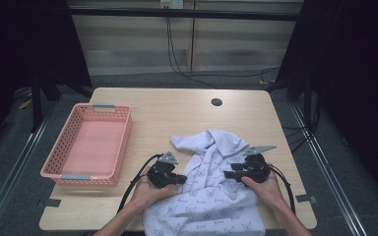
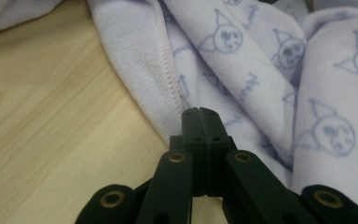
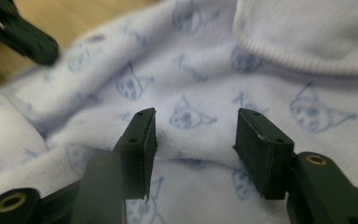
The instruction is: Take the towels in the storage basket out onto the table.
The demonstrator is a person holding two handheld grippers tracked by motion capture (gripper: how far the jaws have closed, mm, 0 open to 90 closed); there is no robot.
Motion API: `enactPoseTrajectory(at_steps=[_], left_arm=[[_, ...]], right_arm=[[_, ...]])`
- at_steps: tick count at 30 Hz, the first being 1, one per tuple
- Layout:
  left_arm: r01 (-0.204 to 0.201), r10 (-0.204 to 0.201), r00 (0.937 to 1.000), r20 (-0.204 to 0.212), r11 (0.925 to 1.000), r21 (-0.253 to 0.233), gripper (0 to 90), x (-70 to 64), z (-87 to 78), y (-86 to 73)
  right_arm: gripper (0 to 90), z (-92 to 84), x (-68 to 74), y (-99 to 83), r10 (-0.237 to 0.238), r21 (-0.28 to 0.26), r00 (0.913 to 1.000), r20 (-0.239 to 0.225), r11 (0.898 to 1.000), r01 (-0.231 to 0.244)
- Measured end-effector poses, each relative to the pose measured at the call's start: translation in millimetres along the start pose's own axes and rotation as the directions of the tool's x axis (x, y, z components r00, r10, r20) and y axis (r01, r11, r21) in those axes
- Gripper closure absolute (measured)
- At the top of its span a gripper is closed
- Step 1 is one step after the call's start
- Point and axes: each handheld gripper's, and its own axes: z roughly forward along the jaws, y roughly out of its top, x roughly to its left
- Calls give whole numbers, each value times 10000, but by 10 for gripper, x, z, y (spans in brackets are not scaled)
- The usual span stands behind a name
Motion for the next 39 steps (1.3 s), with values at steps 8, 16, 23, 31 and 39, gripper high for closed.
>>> enactPoseTrajectory(at_steps=[8, 16, 23, 31, 39], left_arm=[[222, -219, 9997, -112, 9994, 267, 900, -59, -295, -282], [636, -675, 9963, 523, 9954, 719, 900, -335, -611, -670], [668, -603, 9934, 972, 9956, -652, 766, -362, -875, -764], [460, -392, 9971, 652, 9932, -1065, 670, -272, -448, -307], [-561, 533, 9971, -545, 9972, -501, 548, -377, -79, -250]], right_arm=[[850, -186, 156, -250, -267, 428, 9992, -306, 9987, 280], [846, -475, 518, -610, -198, 1498, 9849, -1720, 9876, 460], [625, -522, 591, -528, -321, 75, 9839, -1759, 9994, 340], [561, -161, 427, -143, -623, -358, 9940, -901, 9976, 593], [529, 55, 545, -155, -1611, 16, 9869, -87, 9869, 1611]])
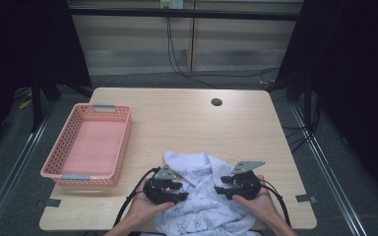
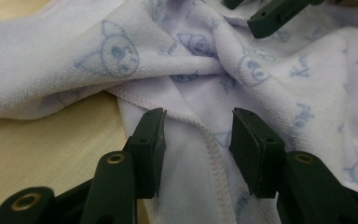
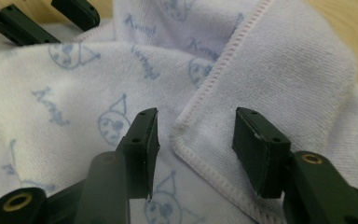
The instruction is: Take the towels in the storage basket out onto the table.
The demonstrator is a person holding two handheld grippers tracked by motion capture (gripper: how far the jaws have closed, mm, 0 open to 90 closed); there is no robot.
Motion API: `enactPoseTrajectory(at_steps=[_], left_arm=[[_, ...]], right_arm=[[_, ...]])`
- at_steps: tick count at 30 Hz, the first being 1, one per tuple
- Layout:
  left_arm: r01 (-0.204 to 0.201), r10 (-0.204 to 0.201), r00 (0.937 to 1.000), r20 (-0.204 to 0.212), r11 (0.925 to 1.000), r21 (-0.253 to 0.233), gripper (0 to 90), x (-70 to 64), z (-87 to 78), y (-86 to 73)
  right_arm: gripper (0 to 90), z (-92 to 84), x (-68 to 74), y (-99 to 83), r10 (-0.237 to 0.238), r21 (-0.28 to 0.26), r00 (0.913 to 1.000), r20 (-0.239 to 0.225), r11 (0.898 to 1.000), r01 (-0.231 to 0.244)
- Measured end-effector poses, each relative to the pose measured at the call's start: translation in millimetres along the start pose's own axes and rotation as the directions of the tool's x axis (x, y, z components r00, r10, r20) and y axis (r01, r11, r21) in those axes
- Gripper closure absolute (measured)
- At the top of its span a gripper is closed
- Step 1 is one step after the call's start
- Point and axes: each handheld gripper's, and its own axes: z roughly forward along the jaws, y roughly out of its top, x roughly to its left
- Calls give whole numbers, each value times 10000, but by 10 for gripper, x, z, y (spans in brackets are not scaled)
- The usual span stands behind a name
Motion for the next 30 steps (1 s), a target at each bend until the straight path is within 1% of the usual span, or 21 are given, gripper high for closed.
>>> enactPoseTrajectory(at_steps=[1, 2, 3, 4, 6, 9, 12, 13, 14, 15, 16, 17, 18, 19, 20, 22, 23, 25, 27, 29, 30], left_arm=[[-96, 101, 9993, -354, 9998, 145, 627, -19, -17, 0], [-113, 118, 9992, -380, 9998, 139, 696, -7, -28, -10], [-24, 29, 9993, -368, 9999, 137, 742, 3, -38, -18], [-22, 26, 9997, -255, 9999, 166, 800, 28, -56, -27], [237, -238, 9997, 47, 9996, 149, 851, 68, -99, -50], [236, -246, 9989, 395, 9994, 238, 855, 82, -183, -93], [441, -447, 9956, 819, 9990, 92, 868, 53, -297, -118], [447, -452, 9945, 940, 9990, 78, 870, 40, -323, -131], [350, -356, 9946, 976, 9994, 83, 871, 16, -363, -162], [439, -451, 9926, 1125, 9989, 131, 871, 12, -388, -184], [807, -824, 9876, 1339, 9966, 180, 871, -1, -434, -224], [811, -833, 9884, 1270, 9965, 219, 872, -18, -468, -242], [657, -672, 9908, 1172, 9977, 167, 873, -44, -513, -270], [601, -620, 9920, 1101, 9980, 203, 873, -60, -573, -293], [669, -672, 9903, 1220, 9977, 67, 873, -62, -631, -319], [673, -659, 9908, 1183, 9977, -86, 870, -45, -719, -364], [666, -649, 9906, 1201, 9977, -103, 871, -29, -747, -380], [1025, -965, 9845, 1466, 9941, -341, 871, 7, -782, -418], [974, -923, 9853, 1439, 9948, -292, 871, 14, -797, -437], [1044, -990, 9814, 1643, 9942, -247, 862, 13, -806, -447], [1055, -1006, 9801, 1711, 9942, -197, 860, 11, -814, -459]], right_arm=[[619, -4, 22, 4, -59, 81, 9997, 219, 10000, 58], [680, -12, 18, -3, -96, 61, 9993, 363, 9999, 94], [770, -32, 3, -10, 56, 125, 9992, 389, 9999, -61], [831, -51, -18, -17, 166, 119, 9994, 292, 9998, -169], [869, -119, -69, -36, 479, 7, 9986, 204, 9989, -479], [877, -310, -177, -62, 998, -749, 9950, -65, 9922, -1000], [879, -541, -331, -90, 1741, -1603, 9847, -45, 9719, -1726], [880, -629, -398, -104, 2003, -1949, 9797, 12, 9610, -1962], [880, -674, -438, -107, 2098, -2063, 9777, 59, 9570, -2041], [880, -746, -494, -114, 2207, -2354, 9751, 199, 9490, -2100], [880, -790, -525, -120, 2386, -2579, 9710, 124, 9390, -2274], [880, -852, -569, -116, 2566, -2803, 9665, 44, 9281, -2452], [880, -889, -585, -107, 2527, -2883, 9673, 208, 9279, -2362], [880, -931, -608, -96, 2562, -3088, 9664, 215, 9210, -2373], [880, -972, -630, -87, 2635, -3240, 9645, 194, 9142, -2433], [880, -1036, -669, -78, 2831, -3617, 9590, 131, 8955, -2594], [880, -1066, -683, -74, 2910, -3743, 9564, 258, 8899, -2607], [880, -1129, -721, -80, 3075, -4005, 9506, 422, 8769, -2658], [881, -1216, -763, -102, 3195, -4234, 9394, 1242, 8733, -2410], [881, -1316, -833, -140, 3453, -4537, 9309, 1191, 8529, -2583], [881, -1329, -851, -151, 3489, -4538, 9289, 1240, 8524, -2597]])
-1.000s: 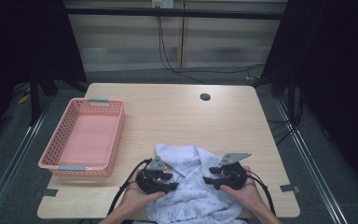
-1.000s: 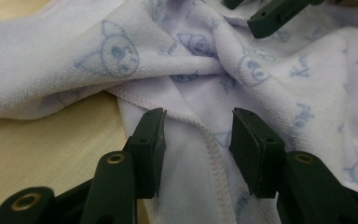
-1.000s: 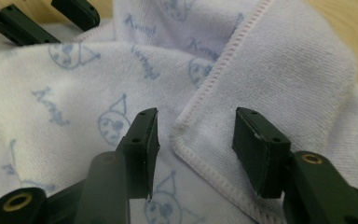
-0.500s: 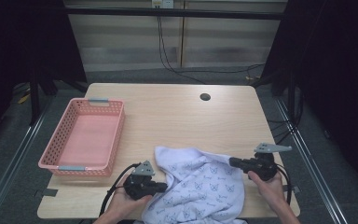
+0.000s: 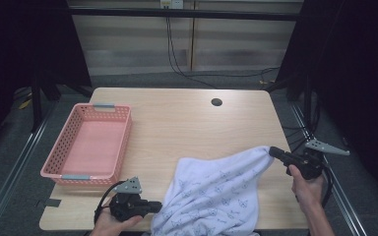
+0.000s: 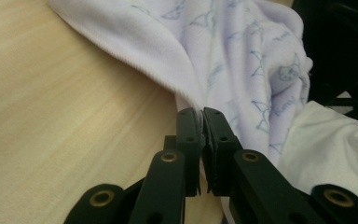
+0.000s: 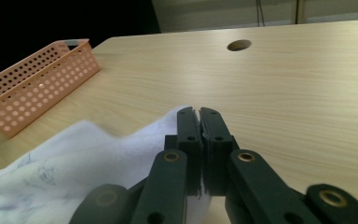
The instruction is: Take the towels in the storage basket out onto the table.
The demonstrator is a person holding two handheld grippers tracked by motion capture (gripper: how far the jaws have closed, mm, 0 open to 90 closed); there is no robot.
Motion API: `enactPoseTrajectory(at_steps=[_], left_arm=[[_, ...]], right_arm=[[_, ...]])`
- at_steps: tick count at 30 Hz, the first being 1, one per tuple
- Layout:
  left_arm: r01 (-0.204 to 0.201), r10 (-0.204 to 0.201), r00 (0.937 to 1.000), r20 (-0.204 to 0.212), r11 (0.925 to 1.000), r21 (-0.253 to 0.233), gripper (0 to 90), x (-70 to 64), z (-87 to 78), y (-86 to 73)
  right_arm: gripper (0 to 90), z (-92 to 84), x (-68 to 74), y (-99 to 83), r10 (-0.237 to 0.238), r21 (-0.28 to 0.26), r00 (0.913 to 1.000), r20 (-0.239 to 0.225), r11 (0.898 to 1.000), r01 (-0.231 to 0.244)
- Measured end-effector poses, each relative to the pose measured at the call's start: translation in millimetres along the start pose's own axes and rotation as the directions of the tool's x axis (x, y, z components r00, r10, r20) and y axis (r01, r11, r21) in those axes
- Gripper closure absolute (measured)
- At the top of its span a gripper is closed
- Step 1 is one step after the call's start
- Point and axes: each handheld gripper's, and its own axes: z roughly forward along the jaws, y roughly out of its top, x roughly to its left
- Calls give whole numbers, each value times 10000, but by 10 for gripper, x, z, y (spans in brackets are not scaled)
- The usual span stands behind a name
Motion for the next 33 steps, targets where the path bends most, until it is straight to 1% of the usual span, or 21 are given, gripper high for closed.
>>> enactPoseTrajectory(at_steps=[2, 3, 5, 6, 7, 9, 10, 12, 13, 15, 17, 20, 23, 24, 25, 27, 28, 30, 31, 32, 33], left_arm=[[306, -305, 9994, 134, 9994, -135, 810, 11, -8, -13], [363, -363, 9993, 27, 9991, -221, 760, 20, -7, 5], [307, -314, 9994, -146, 9983, -494, 744, 48, 14, 72], [361, -369, 9993, -102, 9967, -732, 729, 72, 46, 116], [350, -374, 9990, -253, 9952, -909, 723, 101, 83, 169], [289, -284, 9996, 55, 9934, -1109, 714, 160, 193, 288], [226, -228, 9997, -6, 9932, -1140, 707, 185, 269, 362], [360, -344, 9993, 154, 9917, -1232, 665, 253, 368, 466], [208, -228, 9996, -153, 9924, -1210, 649, 289, 422, 531], [351, -358, 9994, -41, 9929, -1141, 645, 374, 522, 634], [127, -162, 9993, -324, 9944, -1052, 640, 442, 632, 740], [417, -478, 9974, -538, 9931, -1099, 626, 564, 753, 833], [317, -385, 9955, -862, 9964, -791, 606, 659, 820, 852], [496, -568, 9950, -817, 9949, -874, 597, 694, 825, 850], [477, -555, 9944, -896, 9951, -870, 589, 705, 830, 849], [358, -442, 9912, -1250, 9970, -687, 572, 728, 846, 843], [526, -613, 9880, -1416, 9965, -647, 567, 779, 861, 832], [620, -699, 9884, -1347, 9962, -615, 547, 816, 881, 823], [638, -721, 9837, -1647, 9964, -555, 550, 813, 905, 826], [681, -766, 9829, -1677, 9961, -557, 546, 804, 934, 829], [677, -750, 9865, -1454, 9962, -547, 536, 795, 950, 830]], right_arm=[[881, -3, -30, -25, 95, 31, 9998, 178, 9999, -95], [881, 5, -37, -42, 122, 132, 9999, 109, 9998, -123], [881, 40, -38, -70, 66, 303, 10000, -54, 9995, -65], [881, 67, -38, -84, -14, 412, 9999, -152, 9991, 20], [881, 91, -31, -98, 62, 515, 9997, -245, 9987, -49], [880, 151, -8, -119, -12, 711, 9991, -425, 9975, 42], [880, 167, 3, -123, -66, 776, 9989, -457, 9969, 101], [880, 192, 30, -127, -126, 847, 9981, -599, 9962, 176], [881, 195, 34, -127, -115, 846, 9979, -641, 9963, 170], [880, 195, 28, -133, -96, 859, 9973, -726, 9962, 159], [880, 195, 21, -147, -67, 891, 9969, -780, 9959, 137], [880, 198, 20, -171, 4, 964, 9960, -892, 9953, 83], [879, 207, 35, -189, -35, 1049, 9943, -1070, 9944, 148], [879, 214, 38, -195, -79, 1127, 9943, -1064, 9934, 199], [879, 223, 40, -203, -107, 1189, 9939, -1098, 9926, 239], [879, 229, 39, -211, -101, 1214, 9937, -1112, 9923, 236], [879, 231, 42, -213, -106, 1231, 9936, -1126, 9921, 245], [878, 233, 48, -217, -140, 1258, 9932, -1154, 9916, 286], [878, 234, 51, -218, -143, 1291, 9931, -1162, 9912, 294], [878, 239, 52, -219, -124, 1319, 9931, -1170, 9909, 279], [878, 243, 50, -221, -113, 1326, 9931, -1170, 9908, 269]])
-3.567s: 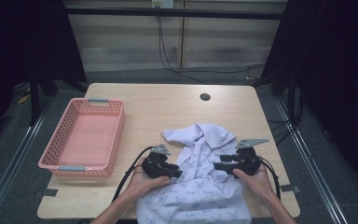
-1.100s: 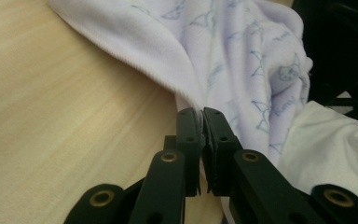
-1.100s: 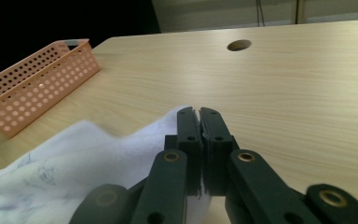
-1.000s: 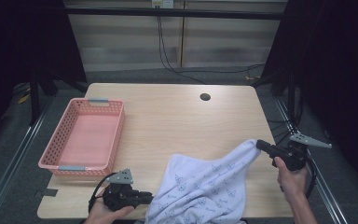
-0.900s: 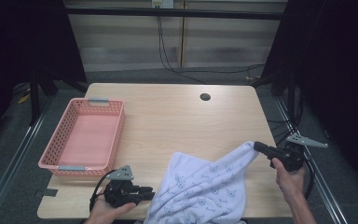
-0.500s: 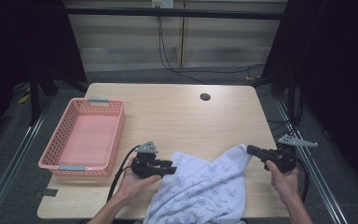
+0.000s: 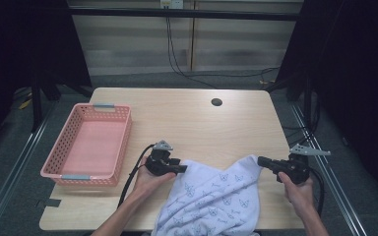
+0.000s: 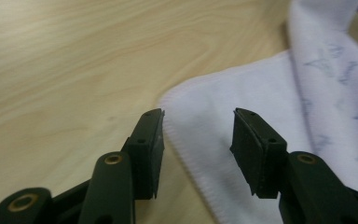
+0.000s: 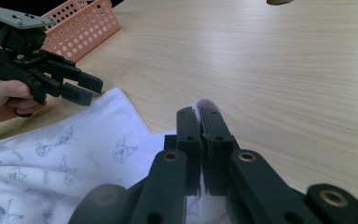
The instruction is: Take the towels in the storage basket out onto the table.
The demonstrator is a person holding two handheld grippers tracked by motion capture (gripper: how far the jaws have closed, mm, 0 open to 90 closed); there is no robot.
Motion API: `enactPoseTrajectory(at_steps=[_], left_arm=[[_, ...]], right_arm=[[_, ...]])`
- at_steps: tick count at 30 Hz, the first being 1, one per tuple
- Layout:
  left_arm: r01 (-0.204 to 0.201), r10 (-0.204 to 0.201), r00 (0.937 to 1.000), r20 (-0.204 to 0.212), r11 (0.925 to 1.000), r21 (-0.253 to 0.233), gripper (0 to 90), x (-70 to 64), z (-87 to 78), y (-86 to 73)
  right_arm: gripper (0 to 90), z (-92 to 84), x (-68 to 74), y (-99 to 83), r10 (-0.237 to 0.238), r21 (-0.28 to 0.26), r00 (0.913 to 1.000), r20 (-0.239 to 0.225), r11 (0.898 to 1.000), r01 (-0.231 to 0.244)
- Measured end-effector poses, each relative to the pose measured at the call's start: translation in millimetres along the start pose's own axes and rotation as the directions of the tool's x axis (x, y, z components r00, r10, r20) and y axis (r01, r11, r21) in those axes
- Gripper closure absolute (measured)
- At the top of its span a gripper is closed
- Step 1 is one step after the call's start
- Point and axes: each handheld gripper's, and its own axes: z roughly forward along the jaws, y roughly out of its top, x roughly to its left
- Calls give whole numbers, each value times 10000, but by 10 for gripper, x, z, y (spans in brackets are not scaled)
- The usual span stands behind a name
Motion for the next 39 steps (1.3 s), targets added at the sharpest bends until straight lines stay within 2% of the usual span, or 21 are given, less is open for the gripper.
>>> enactPoseTrajectory(at_steps=[1, 2, 3, 4, 8, 9, 10, 11, 12, 13, 16, 18, 22, 23, 25, 27, 29, 30, 32, 35, 39], left_arm=[[-260, 264, 9994, -236, 9995, 188, 541, -28, 16, 2], [-510, 516, 9978, -413, 9986, 152, 545, -39, 26, -1], [-399, 402, 9989, -229, 9991, 150, 545, -15, 19, -2], [-336, 339, 9991, -247, 9994, 112, 557, 7, 10, -7], [-632, 634, 9979, -131, 9979, 148, 646, -23, 27, -16], [-652, 650, 9978, 87, 9976, 237, 689, -44, 40, -18], [-787, 787, 9969, 12, 9959, 436, 741, -78, 47, -14], [-832, 825, 9965, 155, 9952, 519, 803, -96, 58, -16], [-840, 833, 9964, 154, 9950, 540, 854, -106, 57, -17], [-803, 800, 9968, 75, 9952, 559, 868, -113, 51, -16], [-268, 258, 9987, 448, 9994, 208, 875, -56, -15, -10], [-71, 82, 9989, 451, 9997, -241, 876, -47, -131, 28], [-176, 242, 9983, 524, 9922, -1236, 876, -169, -505, 137], [-245, 335, 9978, 564, 9878, -1538, 876, -222, -631, 160], [-718, 759, 9970, 169, 9824, -1725, 876, -289, -807, 208], [-881, 898, 9960, -9, 9751, -2037, 876, -297, -954, 258], [-920, 871, 9957, -311, 9654, -2441, 876, -256, -1121, 322], [-950, 871, 9953, -427, 9648, -2452, 877, -231, -1173, 344], [-945, 762, 9941, -777, 9585, -2692, 877, -171, -1290, 388], [-872, 581, 9930, -1029, 9478, -3067, 877, -89, -1460, 434], [-1102, 645, 9866, -1501, 9409, -3204, 877, -43, -1599, 512]], right_arm=[[878, 4, -2, -1, -20, -9, 10000, -11, 10000, 20], [878, 7, 1, 0, -24, 29, 10000, -45, 10000, 24], [878, 11, 3, -2, -9, 52, 10000, -48, 10000, 9], [878, 14, 2, -5, -8, 62, 10000, -73, 10000, 8], [878, 19, 15, -14, -74, 144, 9999, -137, 9999, 76], [878, 20, 18, -15, -49, 151, 9999, -137, 9999, 51], [878, 21, 20, -15, -54, 159, 9999, -147, 9999, 56], [878, 21, 23, -15, -61, 163, 9998, -188, 9998, 64], [878, 20, 25, -13, -73, 136, 9997, -216, 9999, 76], [878, 17, 27, -12, -66, 140, 9997, -237, 9999, 69], [878, -7, 33, 9, -107, 73, 9989, -458, 9999, 111], [878, -37, 31, 33, -120, -19, 9989, -446, 9999, 119], [879, -137, 42, 109, -157, -421, 9989, -440, 9990, 139], [879, -161, 42, 125, -130, -545, 9988, -466, 9985, 104], [879, -215, 62, 187, -120, -802, 9989, -462, 9967, 83], [880, -247, 89, 244, -236, -966, 9984, -508, 9952, 186], [879, -267, 114, 303, -392, -1131, 9979, -525, 9930, 331], [879, -276, 126, 337, -427, -1250, 9978, -505, 9915, 361], [879, -294, 134, 410, -536, -1424, 9972, -524, 9888, 457], [880, -305, 145, 544, -666, -1735, 9962, -553, 9832, 561], [880, -271, 174, 732, -917, -1915, 9944, -532, 9782, 799]])
